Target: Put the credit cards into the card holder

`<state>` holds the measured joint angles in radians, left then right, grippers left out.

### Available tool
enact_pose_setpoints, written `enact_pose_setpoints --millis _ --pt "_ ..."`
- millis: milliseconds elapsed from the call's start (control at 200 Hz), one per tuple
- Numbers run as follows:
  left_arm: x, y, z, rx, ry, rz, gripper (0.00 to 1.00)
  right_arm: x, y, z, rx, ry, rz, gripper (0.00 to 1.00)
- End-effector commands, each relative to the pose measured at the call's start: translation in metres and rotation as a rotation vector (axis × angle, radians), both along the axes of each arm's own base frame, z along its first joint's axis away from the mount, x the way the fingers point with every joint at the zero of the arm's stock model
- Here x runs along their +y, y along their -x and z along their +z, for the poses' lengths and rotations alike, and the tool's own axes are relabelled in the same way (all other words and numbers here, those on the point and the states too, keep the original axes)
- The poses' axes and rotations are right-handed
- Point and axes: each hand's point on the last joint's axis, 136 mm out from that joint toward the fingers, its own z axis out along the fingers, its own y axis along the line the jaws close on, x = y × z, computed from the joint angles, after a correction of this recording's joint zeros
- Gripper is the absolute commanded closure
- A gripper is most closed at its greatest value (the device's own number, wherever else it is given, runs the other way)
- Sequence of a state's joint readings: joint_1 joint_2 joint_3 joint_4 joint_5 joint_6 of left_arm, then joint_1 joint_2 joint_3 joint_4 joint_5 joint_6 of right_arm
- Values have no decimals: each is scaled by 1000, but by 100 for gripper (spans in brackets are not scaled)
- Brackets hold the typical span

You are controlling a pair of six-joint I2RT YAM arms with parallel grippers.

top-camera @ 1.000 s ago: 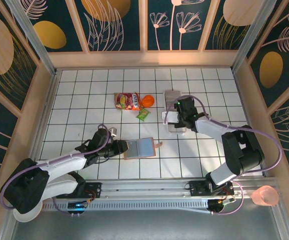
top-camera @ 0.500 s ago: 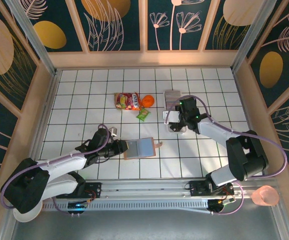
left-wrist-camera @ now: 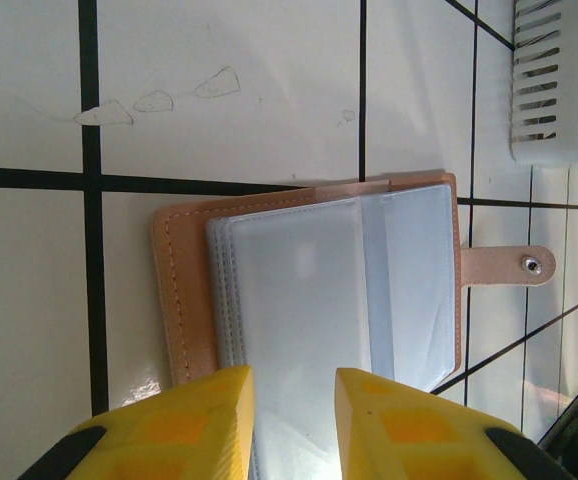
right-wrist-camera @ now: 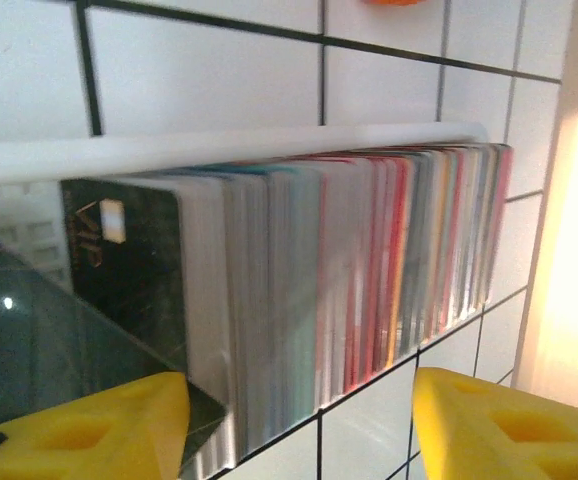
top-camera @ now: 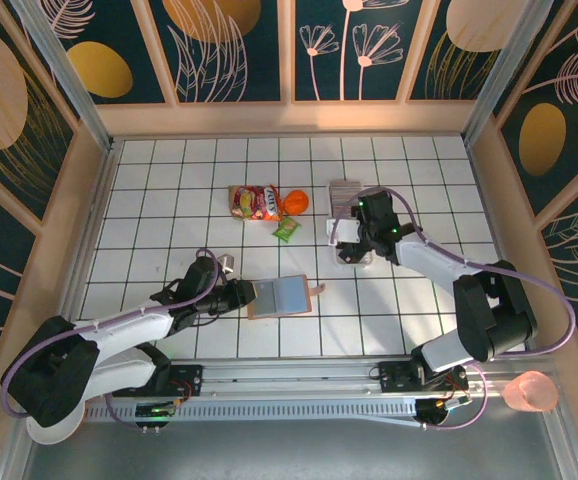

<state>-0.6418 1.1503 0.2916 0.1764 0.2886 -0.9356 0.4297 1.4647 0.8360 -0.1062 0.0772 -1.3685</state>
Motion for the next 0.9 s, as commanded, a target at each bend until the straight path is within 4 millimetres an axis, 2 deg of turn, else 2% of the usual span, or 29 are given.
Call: enact_pose_setpoints --millis 0,50,95,180,325,410,546,731,896 --pt "-3 3 0 -4 8 -21 73 4 5 18 33 -33 -5 26" --pt "-3 3 0 -6 6 -22 73 1 7 19 38 -30 -16 15" --pt "-3 2 0 -7 6 -22 73 -1 6 23 36 -53 -42 12" --pt "-3 2 0 -7 3 -23 73 -1 2 38 55 -184 -148 12" --pt "-3 2 1 -9 4 -20 74 4 7 56 208 -426 -360 11" --pt "-3 2 1 -10 7 -22 74 2 18 59 332 -528 -439 18" --pt "-3 4 0 -6 6 -24 75 4 43 61 509 -707 -497 22" --pt "-3 4 2 -14 11 -32 75 -19 50 35 498 -585 -567 29" --pt "-4 4 5 -23 17 -33 76 -19 45 23 632 -612 -617 41"
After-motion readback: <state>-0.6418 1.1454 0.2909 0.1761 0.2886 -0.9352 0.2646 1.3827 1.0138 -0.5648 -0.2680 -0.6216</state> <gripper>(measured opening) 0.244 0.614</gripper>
